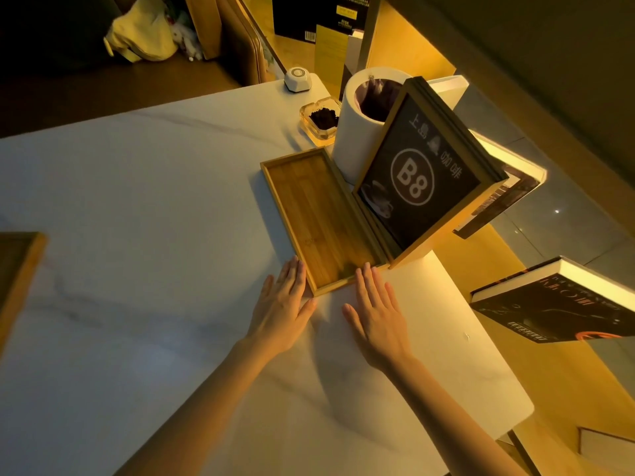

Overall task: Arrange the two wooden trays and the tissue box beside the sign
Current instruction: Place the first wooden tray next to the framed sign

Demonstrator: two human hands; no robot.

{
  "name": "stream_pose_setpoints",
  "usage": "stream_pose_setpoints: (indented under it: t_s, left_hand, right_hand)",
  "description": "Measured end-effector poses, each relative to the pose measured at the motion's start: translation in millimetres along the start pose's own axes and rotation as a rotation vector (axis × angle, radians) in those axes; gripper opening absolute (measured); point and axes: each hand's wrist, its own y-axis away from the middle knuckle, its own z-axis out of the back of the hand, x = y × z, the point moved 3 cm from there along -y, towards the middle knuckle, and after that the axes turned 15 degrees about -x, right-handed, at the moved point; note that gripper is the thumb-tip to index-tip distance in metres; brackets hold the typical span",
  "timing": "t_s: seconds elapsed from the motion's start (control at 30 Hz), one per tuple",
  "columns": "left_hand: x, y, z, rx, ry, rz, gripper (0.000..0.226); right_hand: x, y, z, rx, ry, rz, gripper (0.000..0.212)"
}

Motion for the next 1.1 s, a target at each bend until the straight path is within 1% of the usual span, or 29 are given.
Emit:
stream_pose_setpoints:
  t_s: [0.57, 0.67, 0.77, 0.87, 0.93, 1.0, 1.1]
  left_hand:
    - [-3.1, 2.5, -0.9, 0.037, -0.020, -0.009, 0.068]
    - [-2.1, 1.5, 0.3, 0.046, -0.014, -0.006, 0.068]
    - [-3.4, 0.4, 8.9, 0.062, 0.040, 0.002, 0.064]
    - [-3.3, 1.9, 31.8, -0.008, 0.153, 0.067, 0.052]
    - [-0.2, 6.0, 52.9, -0.087, 0.189, 0.100, 0.044]
    - [6.3, 13.9, 75.8, -0.147, 0.187, 0.128, 0.037]
    - [24.5, 31.0, 112.5, -0.242, 0.149, 0.135, 0.030]
  right_hand:
    - [-1.2, 4.7, -0.6, -0.017, 0.003, 0.003, 0.069]
    - [0.6, 3.1, 2.3, -0.018, 0.050, 0.002, 0.064]
    - [8.5, -5.0, 10.2, -0.045, 0.165, 0.012, 0.059]
    - [26.0, -20.6, 29.5, -0.088, 0.204, 0.004, 0.045]
    - [45.5, -29.5, 41.8, -0.088, 0.150, 0.068, 0.034]
    - [69.8, -36.2, 48.7, -0.041, 0.107, 0.170, 0.028]
    - [109.8, -46.8, 51.2, 0.073, 0.106, 0.141, 0.026]
